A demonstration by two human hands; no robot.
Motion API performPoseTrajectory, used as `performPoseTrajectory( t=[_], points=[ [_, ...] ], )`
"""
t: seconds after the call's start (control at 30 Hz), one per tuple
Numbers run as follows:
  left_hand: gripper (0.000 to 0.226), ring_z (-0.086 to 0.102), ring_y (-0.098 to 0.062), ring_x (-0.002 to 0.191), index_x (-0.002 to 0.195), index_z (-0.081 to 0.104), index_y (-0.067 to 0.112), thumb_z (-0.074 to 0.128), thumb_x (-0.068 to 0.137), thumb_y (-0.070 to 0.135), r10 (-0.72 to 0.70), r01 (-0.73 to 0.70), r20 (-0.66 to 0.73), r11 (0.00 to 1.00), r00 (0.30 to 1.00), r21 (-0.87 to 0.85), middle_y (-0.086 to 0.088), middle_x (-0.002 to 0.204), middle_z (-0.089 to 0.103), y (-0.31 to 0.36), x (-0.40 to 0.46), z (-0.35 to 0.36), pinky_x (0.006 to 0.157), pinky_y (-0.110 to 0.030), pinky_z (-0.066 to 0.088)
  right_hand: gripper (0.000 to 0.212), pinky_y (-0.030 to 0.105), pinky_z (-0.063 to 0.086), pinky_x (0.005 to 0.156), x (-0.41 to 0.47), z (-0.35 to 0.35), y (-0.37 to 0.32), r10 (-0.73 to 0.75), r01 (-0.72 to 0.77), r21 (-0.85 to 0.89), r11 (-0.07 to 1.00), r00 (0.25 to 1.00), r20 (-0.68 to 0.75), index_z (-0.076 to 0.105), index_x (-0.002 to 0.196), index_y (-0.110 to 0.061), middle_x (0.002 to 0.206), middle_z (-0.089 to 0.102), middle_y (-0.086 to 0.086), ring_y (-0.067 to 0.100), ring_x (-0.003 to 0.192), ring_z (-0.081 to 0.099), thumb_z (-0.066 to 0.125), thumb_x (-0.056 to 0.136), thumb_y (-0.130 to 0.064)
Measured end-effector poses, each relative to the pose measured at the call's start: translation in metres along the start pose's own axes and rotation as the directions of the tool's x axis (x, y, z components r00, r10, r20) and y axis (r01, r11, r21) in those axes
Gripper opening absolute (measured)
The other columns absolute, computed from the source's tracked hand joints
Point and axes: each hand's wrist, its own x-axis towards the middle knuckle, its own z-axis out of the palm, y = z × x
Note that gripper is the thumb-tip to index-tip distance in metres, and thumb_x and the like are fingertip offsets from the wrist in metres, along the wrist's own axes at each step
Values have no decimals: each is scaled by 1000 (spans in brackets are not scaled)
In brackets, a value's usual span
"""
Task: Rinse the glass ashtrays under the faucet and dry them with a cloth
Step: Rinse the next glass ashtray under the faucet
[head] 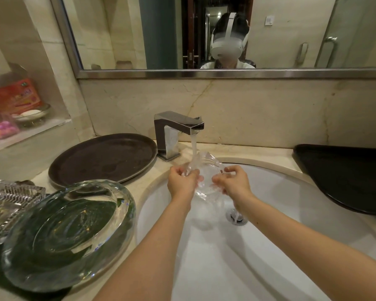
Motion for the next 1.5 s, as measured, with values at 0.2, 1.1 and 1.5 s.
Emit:
performPoseTrajectory(
  t=[0.2,1.1,1.5],
  points=[
    [28,65,-13,53,109,53,7,61,91,27,-45,-20,191,945,981,327,-12,90,65,-8,-3,3,41,-17,46,26,21,43,64,6,-6,2,-59,59,1,998,997,57,60,110,-3,87,66,2,11,65,63,64,84,-2],
    [45,62,-21,78,89,65,8,59,84,53,39,-72,75,862,996,501,-2,77,66,-4,2,-4,67,-30,42,11,29,52,49,5,-27,-17,96,-51,-92,994,801,591,48,91,-9,89,68,13,18,74,67,55,90,0],
    [31,64,-18,93,117,62,16,65,87,14,203,-448,428,647,881,616,0,107,66,26,-31,-9,83,-34,53,12,25,37,74,-25,-52,-35,-473,550,-466,693,835,281,65,84,-9,88,56,-1,14,85,48,68,78,1]
  ],
)
